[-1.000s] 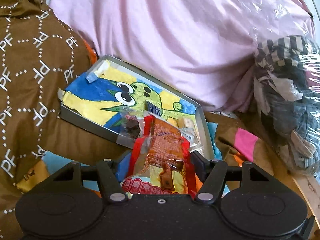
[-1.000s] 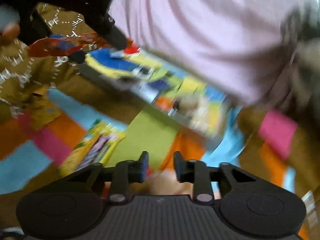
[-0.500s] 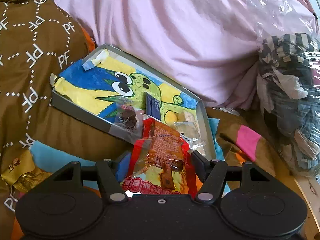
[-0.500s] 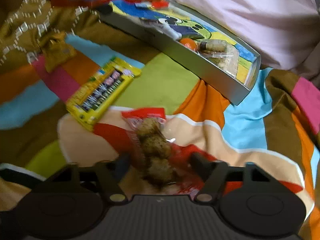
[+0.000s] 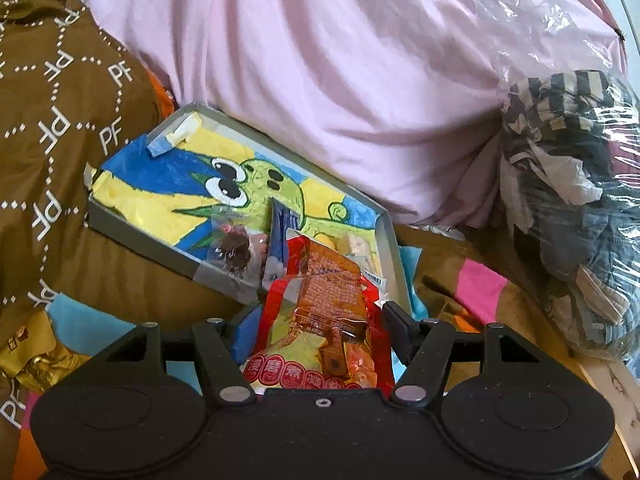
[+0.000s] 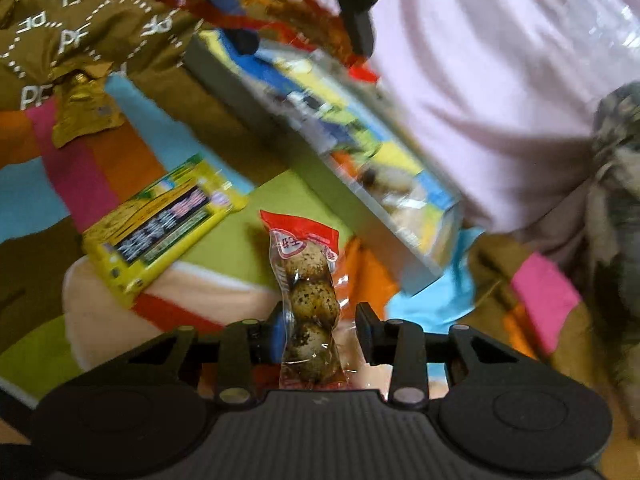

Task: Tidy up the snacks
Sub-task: 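Lift and carry the red pack and quail-egg pack over the grey tray, then lower both packs into the grey tray and open both tools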

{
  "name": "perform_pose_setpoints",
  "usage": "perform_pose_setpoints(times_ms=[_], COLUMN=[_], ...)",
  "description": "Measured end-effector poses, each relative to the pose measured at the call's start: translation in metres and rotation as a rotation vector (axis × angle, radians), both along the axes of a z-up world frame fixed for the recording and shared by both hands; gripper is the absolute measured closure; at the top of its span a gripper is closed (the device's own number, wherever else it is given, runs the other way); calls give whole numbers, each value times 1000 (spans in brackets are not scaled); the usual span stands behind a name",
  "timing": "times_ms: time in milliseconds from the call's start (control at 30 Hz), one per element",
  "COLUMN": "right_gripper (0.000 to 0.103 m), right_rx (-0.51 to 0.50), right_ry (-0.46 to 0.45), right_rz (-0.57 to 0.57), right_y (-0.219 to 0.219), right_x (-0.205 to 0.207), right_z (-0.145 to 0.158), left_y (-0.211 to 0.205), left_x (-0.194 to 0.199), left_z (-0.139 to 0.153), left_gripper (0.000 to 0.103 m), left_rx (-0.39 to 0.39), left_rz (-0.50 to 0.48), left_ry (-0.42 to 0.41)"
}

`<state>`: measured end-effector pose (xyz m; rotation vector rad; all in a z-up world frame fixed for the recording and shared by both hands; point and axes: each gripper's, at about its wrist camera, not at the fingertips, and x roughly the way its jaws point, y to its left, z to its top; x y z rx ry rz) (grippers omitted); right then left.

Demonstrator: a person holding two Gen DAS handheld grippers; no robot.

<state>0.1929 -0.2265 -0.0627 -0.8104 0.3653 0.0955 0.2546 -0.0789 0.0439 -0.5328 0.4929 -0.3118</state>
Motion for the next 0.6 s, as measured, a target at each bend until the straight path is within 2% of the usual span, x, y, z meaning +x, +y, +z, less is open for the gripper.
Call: perform_pose_setpoints(times_ms=[133,333,500,600], right_gripper=[63,62,62,62], right_rx=[79,233,454,575], right_ry=[-118,-259,-255,-226], right_rz=[-39,-64,-68,-87], right_y=[-5,-17,-35,-47], right_x=[1,25,62,88], right_z=[19,49,83,92], left_y=[-1,-3,-6,-11], left_x=[8,35,73,94], left_z=[5,13,17,14], left_gripper=[37,37,37,37], left_rx=[-8,-10,-14,1], left_rz=[19,55,93,99], left_ry=[-9,-37,-61,-65])
